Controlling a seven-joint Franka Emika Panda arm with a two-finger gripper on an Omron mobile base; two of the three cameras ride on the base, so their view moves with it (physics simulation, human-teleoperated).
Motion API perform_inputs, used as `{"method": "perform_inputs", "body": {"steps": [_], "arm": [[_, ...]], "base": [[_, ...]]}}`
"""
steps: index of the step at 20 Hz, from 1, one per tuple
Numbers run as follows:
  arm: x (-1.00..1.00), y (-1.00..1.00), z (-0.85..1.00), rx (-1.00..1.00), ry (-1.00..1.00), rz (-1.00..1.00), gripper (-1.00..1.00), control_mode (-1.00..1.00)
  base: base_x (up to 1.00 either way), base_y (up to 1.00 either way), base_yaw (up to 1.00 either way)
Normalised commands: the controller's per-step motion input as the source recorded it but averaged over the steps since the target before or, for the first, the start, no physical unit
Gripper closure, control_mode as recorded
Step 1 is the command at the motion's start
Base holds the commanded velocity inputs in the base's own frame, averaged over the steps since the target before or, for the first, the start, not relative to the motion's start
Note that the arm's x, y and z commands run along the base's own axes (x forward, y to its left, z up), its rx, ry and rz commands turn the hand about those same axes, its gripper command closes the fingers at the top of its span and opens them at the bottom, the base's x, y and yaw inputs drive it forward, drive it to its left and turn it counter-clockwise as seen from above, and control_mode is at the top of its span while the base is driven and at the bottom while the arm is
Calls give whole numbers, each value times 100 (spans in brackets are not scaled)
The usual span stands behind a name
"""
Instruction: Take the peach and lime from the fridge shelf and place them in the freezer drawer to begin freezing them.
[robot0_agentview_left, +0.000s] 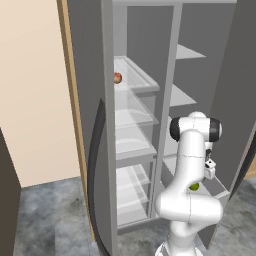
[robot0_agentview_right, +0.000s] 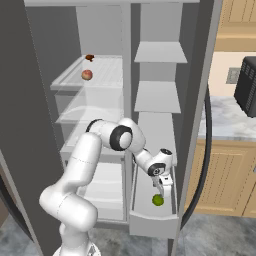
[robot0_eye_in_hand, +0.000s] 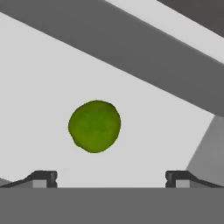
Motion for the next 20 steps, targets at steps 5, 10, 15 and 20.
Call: {"method": "perform_inputs", "body": {"steps": [5,10,15,20], "arm": [[-34,51,100,-5,-20,0,-100,-100],[-58,59,100,-10,-24,0,-100,-100],[-64,70,100,-12,-22,1,-100,-100],[-64,73,100,-11,-16,8,-100,-100]], "base": [[0,0,0],[0,0,0],[0,0,0],[0,0,0]]}}
